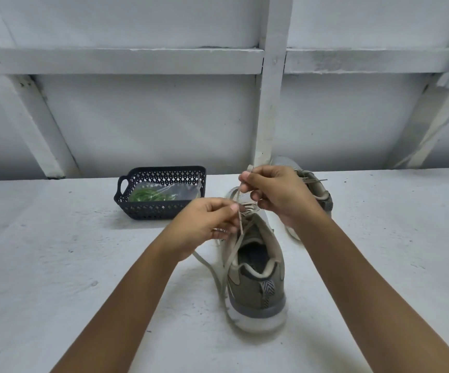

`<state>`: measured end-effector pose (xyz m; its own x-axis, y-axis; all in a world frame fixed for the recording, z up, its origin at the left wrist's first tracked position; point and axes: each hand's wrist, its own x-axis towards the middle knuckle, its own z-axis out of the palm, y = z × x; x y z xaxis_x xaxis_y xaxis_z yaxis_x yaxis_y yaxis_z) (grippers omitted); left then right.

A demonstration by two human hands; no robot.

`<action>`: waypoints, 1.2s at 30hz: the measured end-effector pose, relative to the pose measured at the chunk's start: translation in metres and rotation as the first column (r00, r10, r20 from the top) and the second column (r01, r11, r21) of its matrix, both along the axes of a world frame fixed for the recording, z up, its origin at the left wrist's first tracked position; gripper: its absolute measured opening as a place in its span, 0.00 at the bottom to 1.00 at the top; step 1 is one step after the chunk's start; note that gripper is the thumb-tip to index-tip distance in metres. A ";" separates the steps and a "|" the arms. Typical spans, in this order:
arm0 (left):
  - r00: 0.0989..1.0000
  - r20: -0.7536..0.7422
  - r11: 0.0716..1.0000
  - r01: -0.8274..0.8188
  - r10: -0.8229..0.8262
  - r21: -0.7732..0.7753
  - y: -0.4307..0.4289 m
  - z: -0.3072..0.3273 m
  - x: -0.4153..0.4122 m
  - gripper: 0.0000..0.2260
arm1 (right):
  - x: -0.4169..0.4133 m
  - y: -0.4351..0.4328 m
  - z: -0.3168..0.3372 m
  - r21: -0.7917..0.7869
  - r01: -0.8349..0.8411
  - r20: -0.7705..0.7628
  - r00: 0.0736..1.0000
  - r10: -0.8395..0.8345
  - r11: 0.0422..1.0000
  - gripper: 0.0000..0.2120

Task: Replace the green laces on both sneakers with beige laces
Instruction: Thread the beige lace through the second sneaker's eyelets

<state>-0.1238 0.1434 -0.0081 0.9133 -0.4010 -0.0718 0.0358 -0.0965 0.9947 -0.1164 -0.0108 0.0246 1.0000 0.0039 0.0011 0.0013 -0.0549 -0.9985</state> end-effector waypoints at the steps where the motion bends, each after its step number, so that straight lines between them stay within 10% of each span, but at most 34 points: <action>1: 1.000 0.007 1.000 0.011 -0.011 0.012 0.000 0.000 -0.001 0.08 | 0.001 0.001 -0.001 0.001 -0.005 -0.007 1.000 0.005 1.000 0.08; 14: 1.000 -0.017 0.998 -0.005 0.004 -0.068 0.011 -0.007 -0.004 0.08 | 0.003 -0.006 -0.009 -0.147 0.059 0.011 0.998 -0.058 0.987 0.06; 19: 0.982 -0.013 0.978 -0.189 0.188 -0.086 0.013 -0.013 0.000 0.07 | -0.009 -0.012 -0.030 -0.675 0.143 0.136 0.988 -0.068 0.723 0.11; 28: 0.909 0.193 0.927 -0.374 0.370 -0.018 0.003 -0.022 -0.001 0.09 | -0.027 0.001 -0.051 -0.872 0.176 0.220 0.975 0.044 0.456 0.19; 36: 0.898 0.210 0.920 -0.390 0.387 -0.024 -0.003 -0.034 -0.004 0.09 | -0.020 0.004 -0.050 -0.663 0.071 0.102 0.995 -0.004 0.745 0.08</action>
